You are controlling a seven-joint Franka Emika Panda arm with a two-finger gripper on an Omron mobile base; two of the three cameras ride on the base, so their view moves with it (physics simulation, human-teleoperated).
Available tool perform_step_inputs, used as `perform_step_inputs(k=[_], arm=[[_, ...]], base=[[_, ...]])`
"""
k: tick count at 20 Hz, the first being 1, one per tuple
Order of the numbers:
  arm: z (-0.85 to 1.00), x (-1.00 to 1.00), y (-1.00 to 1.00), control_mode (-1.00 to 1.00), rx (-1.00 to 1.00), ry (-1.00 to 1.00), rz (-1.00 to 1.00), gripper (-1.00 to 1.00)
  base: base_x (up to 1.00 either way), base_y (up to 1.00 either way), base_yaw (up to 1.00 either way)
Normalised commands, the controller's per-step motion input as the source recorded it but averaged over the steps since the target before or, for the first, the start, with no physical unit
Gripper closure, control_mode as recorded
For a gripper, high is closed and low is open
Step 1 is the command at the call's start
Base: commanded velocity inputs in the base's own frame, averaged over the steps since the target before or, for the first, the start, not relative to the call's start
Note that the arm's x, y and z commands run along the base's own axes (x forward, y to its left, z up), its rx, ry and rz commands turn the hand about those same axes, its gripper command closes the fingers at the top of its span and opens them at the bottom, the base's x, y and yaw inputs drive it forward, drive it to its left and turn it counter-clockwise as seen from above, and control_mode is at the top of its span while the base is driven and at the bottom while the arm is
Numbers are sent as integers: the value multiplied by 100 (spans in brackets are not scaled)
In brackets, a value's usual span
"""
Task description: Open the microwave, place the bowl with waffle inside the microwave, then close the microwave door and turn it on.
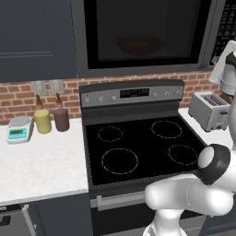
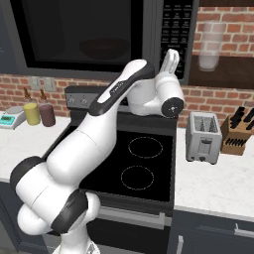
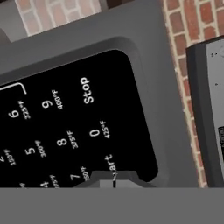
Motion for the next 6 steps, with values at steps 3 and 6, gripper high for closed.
perform_step_inputs(k=[3, 6], arm=[[-5, -1, 0, -100, 1, 0, 0, 100], [0, -52, 0, -100, 0, 0, 0, 100]], base=[[0, 0, 0], [0, 0, 0]])
